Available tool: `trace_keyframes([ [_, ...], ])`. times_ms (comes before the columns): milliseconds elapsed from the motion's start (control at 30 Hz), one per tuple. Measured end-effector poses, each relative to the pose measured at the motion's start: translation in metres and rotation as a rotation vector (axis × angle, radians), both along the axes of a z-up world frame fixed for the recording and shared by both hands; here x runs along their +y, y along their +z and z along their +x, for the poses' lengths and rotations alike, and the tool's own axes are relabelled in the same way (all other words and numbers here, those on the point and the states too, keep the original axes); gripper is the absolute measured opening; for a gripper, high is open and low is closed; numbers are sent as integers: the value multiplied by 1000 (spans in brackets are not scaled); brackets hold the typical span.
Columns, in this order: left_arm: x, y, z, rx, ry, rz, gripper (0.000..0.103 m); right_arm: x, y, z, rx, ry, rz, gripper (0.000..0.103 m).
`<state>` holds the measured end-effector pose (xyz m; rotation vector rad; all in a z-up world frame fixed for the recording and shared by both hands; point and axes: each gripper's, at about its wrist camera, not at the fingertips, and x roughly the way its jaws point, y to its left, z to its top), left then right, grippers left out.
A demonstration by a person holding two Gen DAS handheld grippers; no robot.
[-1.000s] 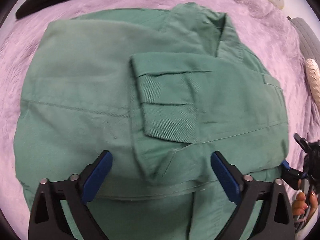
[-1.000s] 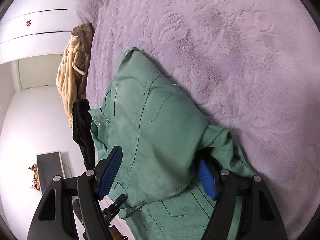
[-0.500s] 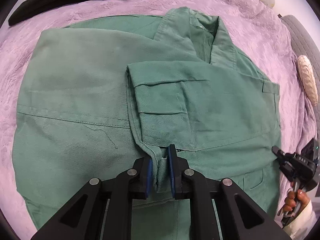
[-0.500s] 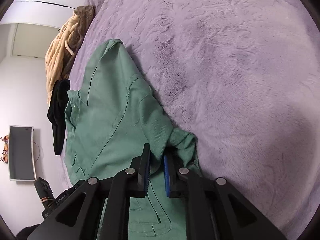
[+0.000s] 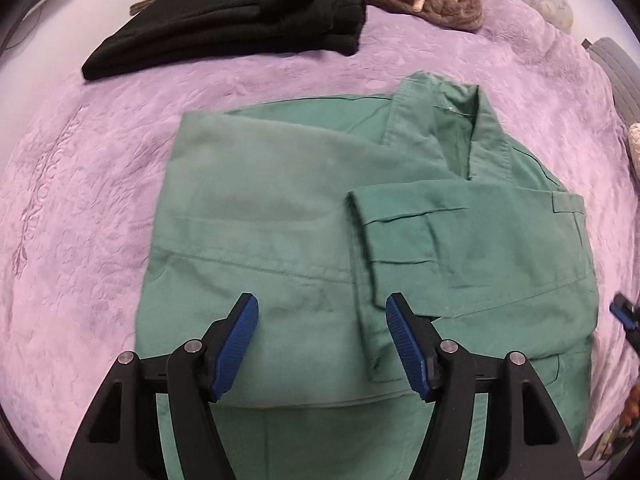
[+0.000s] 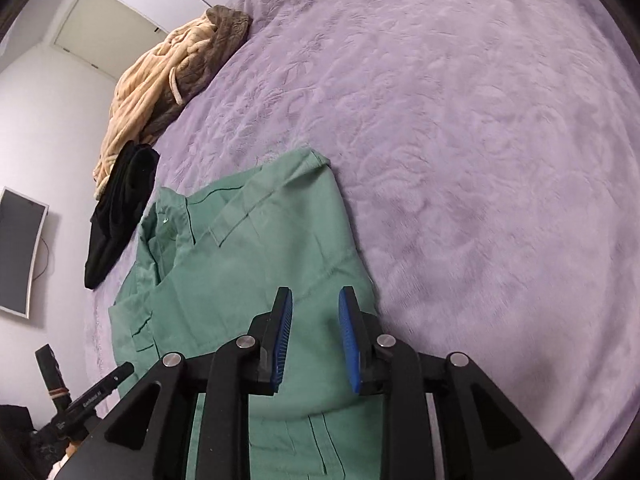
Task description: Fold small clothes
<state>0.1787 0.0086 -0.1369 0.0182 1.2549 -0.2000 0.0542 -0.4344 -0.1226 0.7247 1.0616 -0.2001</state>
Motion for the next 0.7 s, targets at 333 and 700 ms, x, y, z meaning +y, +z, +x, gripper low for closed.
trace_keyframes([
  [333, -39, -44, -7, 14, -69, 87, 69, 7, -41, 41, 133, 113, -89, 26],
  [700, -22, -17, -18, 50, -50, 121, 69, 6, -9, -16, 144, 78, 42, 62],
])
